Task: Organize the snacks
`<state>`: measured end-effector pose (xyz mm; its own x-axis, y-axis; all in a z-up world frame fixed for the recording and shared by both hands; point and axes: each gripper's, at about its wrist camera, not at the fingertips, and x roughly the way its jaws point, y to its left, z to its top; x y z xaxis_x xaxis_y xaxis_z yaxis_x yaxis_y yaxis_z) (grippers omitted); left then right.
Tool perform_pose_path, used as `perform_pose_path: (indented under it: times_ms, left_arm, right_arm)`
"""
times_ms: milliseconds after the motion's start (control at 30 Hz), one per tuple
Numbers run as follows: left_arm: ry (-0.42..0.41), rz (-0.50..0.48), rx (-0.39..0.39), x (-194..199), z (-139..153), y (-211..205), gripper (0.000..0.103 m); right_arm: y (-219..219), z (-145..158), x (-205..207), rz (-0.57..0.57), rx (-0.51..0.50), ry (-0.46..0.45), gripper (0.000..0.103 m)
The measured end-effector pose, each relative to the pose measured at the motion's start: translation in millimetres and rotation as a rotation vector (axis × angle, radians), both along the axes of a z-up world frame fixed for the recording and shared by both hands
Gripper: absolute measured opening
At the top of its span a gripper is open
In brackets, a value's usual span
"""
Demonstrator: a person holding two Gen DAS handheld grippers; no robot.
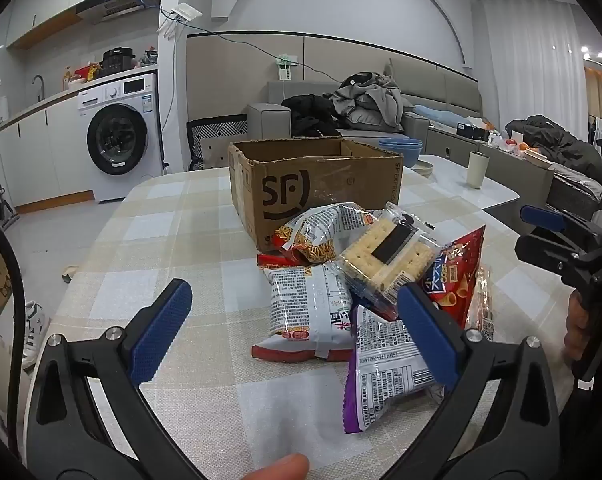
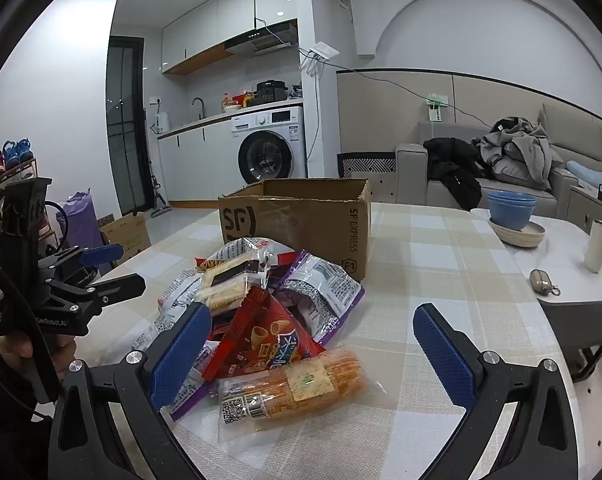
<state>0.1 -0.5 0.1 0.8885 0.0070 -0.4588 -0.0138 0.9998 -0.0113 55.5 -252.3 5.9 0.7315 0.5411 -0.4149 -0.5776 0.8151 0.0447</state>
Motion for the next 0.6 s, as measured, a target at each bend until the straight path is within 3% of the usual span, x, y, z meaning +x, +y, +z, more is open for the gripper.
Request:
perform_pose_path:
  times_ms: [600]
  left_arm:
    - [-0.004,-0.006,0.006,1.2,3.1,-3.8,0.102]
  right_arm:
    - [-2.6,0.0,2.9,0.001,-0.001,0.009,0.103]
